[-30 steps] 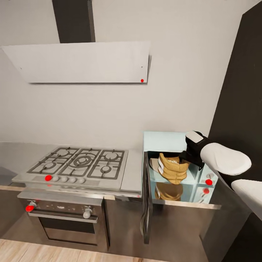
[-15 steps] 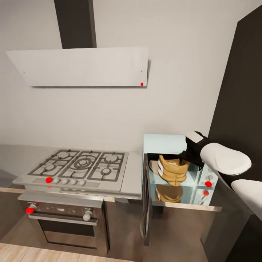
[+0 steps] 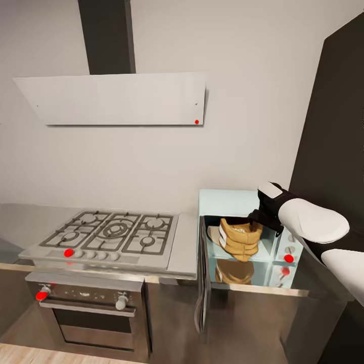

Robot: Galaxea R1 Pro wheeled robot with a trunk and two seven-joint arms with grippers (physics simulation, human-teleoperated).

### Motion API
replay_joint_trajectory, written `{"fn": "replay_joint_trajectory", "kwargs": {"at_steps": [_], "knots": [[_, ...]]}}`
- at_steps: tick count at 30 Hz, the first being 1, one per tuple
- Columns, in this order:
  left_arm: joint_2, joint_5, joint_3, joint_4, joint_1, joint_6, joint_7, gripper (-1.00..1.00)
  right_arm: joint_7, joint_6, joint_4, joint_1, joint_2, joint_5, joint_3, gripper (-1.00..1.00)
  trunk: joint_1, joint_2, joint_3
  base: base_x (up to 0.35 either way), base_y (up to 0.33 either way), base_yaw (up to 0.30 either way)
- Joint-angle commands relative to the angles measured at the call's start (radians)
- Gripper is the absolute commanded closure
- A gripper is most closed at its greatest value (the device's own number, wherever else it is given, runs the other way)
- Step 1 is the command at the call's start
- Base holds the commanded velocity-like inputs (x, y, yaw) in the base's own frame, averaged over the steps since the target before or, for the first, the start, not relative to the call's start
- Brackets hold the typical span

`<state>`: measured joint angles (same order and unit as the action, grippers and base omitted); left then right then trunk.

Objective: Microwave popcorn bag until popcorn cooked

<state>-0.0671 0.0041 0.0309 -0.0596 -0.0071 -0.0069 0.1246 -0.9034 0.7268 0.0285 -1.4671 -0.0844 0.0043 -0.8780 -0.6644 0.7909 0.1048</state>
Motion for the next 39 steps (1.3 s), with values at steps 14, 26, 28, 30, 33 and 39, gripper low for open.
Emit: {"fn": "replay_joint_trajectory", "kwargs": {"at_steps": [14,26,28,30,33,39], "knots": [[-0.002,0.000,0.003,0.000,-0.001,-0.001,0.003,-1.00,-0.002,0.008,0.007,-0.001,0.001,0.000,-0.004,-1.00,0.000,0.001,-0.022,-0.208,-0.140,0.000],[0.000,0.000,0.004,0.000,-0.001,-0.001,0.004,-1.00,0.222,0.008,-0.007,-0.001,0.032,0.030,0.040,-1.00,0.000,0.001,-0.029,-0.328,0.019,0.000],[0.000,0.000,0.004,0.000,-0.001,-0.001,0.004,-1.00,0.292,0.003,-0.036,0.001,0.032,0.108,0.059,-1.00,0.000,0.001,-0.029,-0.291,0.149,0.000],[0.000,0.000,0.004,0.000,-0.001,-0.001,0.004,-1.00,0.332,-0.007,-0.057,0.007,0.032,0.196,0.067,-1.00,0.000,0.001,-0.029,-0.280,0.162,0.000],[0.000,0.000,0.004,0.000,-0.001,-0.001,0.004,-1.00,0.473,-0.148,-0.080,0.066,0.032,0.407,0.073,-1.00,0.000,0.001,-0.029,-0.250,0.169,0.000],[0.000,0.000,0.004,0.000,-0.001,-0.001,0.004,-1.00,0.717,-0.511,-0.085,0.222,0.028,0.638,0.075,-1.00,0.000,0.001,-0.029,-0.166,0.077,0.000]]}}
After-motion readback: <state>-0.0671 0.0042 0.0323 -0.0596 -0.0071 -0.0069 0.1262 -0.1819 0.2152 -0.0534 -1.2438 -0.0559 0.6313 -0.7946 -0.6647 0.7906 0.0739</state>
